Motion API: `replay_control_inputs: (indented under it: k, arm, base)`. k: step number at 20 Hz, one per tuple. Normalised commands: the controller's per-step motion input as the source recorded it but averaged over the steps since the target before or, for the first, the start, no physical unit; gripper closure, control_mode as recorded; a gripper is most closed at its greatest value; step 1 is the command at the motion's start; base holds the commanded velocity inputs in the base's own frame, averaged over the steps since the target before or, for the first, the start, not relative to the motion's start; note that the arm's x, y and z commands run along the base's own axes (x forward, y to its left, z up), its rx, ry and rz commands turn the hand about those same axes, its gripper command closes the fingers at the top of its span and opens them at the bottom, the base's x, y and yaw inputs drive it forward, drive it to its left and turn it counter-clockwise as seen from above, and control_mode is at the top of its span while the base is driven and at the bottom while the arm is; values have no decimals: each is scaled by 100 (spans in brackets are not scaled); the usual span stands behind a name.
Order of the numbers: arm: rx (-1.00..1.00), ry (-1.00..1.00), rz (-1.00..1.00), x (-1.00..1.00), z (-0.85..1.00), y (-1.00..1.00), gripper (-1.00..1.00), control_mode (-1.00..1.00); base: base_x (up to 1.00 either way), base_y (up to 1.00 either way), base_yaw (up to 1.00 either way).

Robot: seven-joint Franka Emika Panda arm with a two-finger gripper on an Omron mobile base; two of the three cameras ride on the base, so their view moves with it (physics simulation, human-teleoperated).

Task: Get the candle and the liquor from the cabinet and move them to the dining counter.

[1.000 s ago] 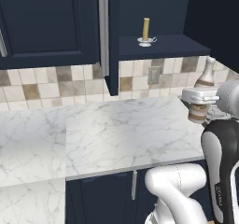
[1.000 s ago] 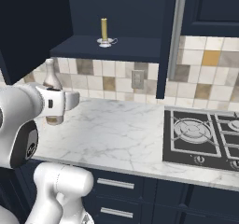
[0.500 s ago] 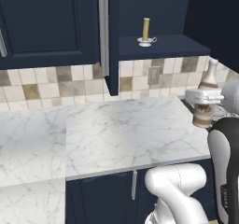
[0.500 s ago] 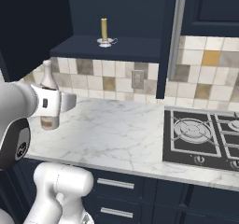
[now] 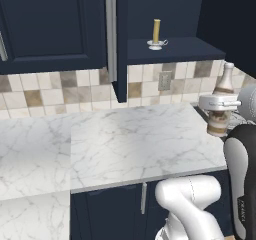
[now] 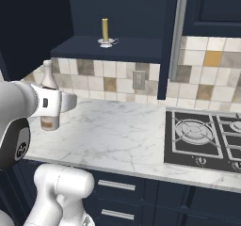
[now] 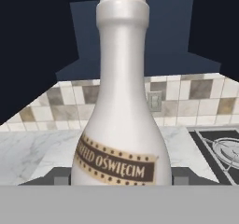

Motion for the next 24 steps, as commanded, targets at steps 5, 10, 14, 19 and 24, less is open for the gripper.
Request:
replay_control_inputs:
  k: [5,10,14,19,24]
  arm:
    - [0,0,0,0,0,0,100,100]
    - [0,0,0,0,0,0,100,100]
    - [0,0,0,0,0,0,100,100]
    - [0,0,0,0,0,0,100,100]
    - [0,0,0,0,0,0,100,100]
  base:
    - [0,0,0]
    - [-5,0,0]
    - [-48,7,0]
    - [-72,6,0]
    - [-69,5,0]
